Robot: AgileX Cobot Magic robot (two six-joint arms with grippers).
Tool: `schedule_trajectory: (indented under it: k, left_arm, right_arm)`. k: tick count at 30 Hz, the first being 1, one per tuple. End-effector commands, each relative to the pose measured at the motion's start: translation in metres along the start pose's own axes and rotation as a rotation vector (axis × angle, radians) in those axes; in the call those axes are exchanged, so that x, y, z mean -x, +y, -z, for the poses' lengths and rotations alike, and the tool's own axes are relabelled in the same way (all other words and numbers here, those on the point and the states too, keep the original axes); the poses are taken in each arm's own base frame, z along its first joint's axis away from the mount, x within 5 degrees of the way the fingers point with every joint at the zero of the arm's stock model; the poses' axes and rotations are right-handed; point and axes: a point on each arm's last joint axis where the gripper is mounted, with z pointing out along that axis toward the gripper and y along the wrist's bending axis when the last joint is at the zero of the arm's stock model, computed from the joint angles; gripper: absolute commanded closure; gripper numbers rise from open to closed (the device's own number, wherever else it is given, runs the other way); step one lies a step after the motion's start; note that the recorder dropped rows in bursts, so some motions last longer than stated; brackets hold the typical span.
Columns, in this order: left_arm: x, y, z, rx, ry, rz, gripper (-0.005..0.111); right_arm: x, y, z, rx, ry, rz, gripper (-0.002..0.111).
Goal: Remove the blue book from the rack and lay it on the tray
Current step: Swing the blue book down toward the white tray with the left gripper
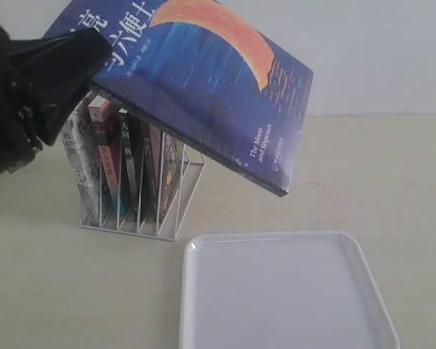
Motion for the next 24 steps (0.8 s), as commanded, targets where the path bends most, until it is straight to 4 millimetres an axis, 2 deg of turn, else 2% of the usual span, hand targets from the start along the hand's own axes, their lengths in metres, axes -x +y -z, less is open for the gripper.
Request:
schedule_trajectory:
  k: [1,13,18,24]
  left_arm:
    - [-0.005,-0.002,0.008,-0.096,-0.065,0.049,0.102]
    - [-0.048,0.024,0.006,-0.037,-0.066,0.123,0.102]
    - [-0.079,0.042,0.001,0.079,0.006,0.192,0.102]
    - [-0.110,0.055,-0.003,0.195,0.051,0.176,0.102]
  right_arm:
    - [0.001,0.000,0.000,-0.006,-0.015,0.002,0.108]
    - [0.001,0.000,0.000,-0.006,-0.015,0.002,0.108]
    - [0.001,0.000,0.000,-0.006,-0.013,0.002,0.108]
    - [0.001,0.000,0.000,-0.006,-0.015,0.002,0.108]
